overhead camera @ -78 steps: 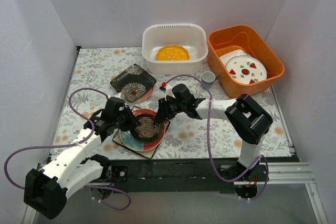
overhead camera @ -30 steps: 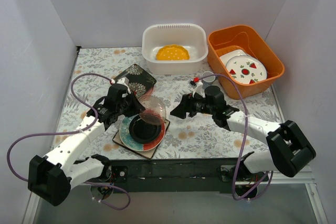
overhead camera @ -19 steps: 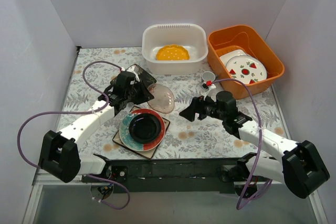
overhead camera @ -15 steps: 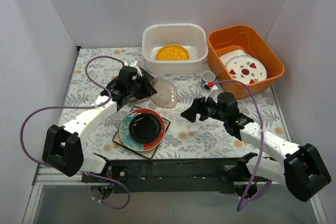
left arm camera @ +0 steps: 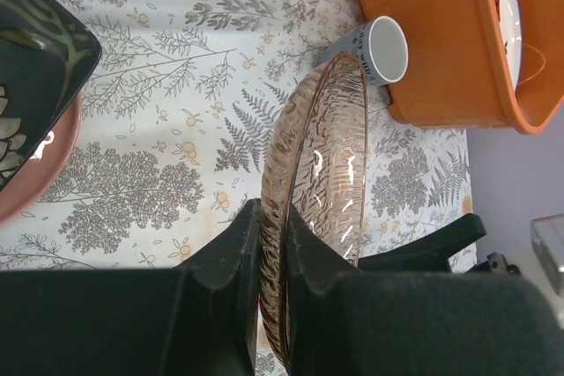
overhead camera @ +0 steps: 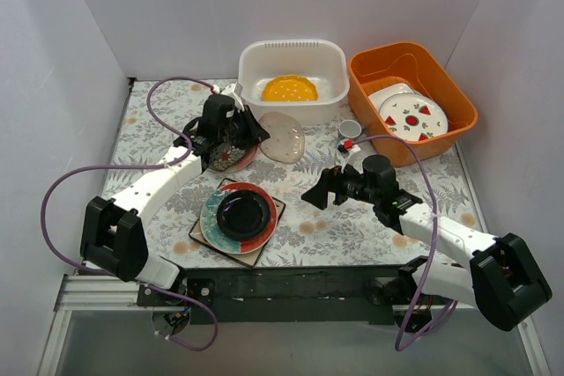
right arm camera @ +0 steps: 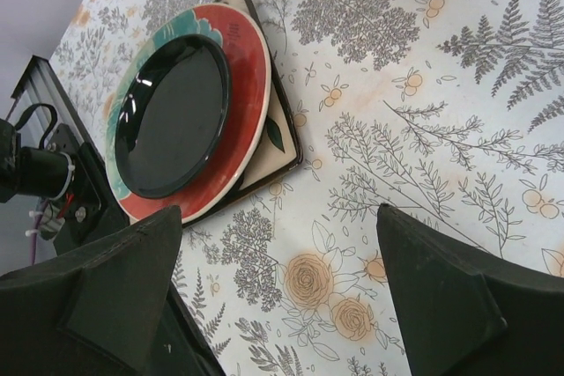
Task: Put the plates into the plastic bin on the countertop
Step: Place the plate in the plastic bin.
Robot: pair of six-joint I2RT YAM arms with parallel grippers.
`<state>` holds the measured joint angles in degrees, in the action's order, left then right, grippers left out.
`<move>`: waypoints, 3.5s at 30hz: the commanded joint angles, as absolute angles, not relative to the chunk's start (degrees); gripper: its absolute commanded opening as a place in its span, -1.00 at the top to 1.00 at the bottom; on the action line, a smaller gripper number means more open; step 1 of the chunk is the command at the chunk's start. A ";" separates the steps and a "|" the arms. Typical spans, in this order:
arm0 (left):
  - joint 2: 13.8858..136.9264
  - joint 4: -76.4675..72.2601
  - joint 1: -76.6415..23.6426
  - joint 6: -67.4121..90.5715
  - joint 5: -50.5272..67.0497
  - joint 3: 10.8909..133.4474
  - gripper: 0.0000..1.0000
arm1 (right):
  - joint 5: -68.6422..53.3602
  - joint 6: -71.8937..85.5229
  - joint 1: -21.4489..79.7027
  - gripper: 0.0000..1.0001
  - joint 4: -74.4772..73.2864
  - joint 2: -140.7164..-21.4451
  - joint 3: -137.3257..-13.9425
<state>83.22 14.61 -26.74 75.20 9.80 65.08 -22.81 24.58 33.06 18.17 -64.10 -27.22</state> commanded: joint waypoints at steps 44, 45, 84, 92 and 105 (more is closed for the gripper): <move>107.23 8.17 -20.39 76.29 17.50 96.68 1.00 | -24.69 25.31 31.99 -0.96 22.85 -62.92 -21.35; 106.97 8.09 -20.30 76.46 16.53 96.68 1.00 | -25.65 25.05 31.99 -0.96 23.03 -63.71 -22.23; 125.24 1.58 -17.84 82.27 10.46 111.18 1.00 | -28.04 23.38 31.99 -0.96 21.62 -64.69 -19.60; 130.51 2.02 -18.02 77.70 8.18 117.76 1.00 | -26.46 24.35 31.99 -0.96 20.39 -62.58 -17.93; 136.23 4.83 -18.90 71.90 7.21 122.08 0.84 | -27.16 24.79 31.99 -0.96 23.73 -64.59 -18.02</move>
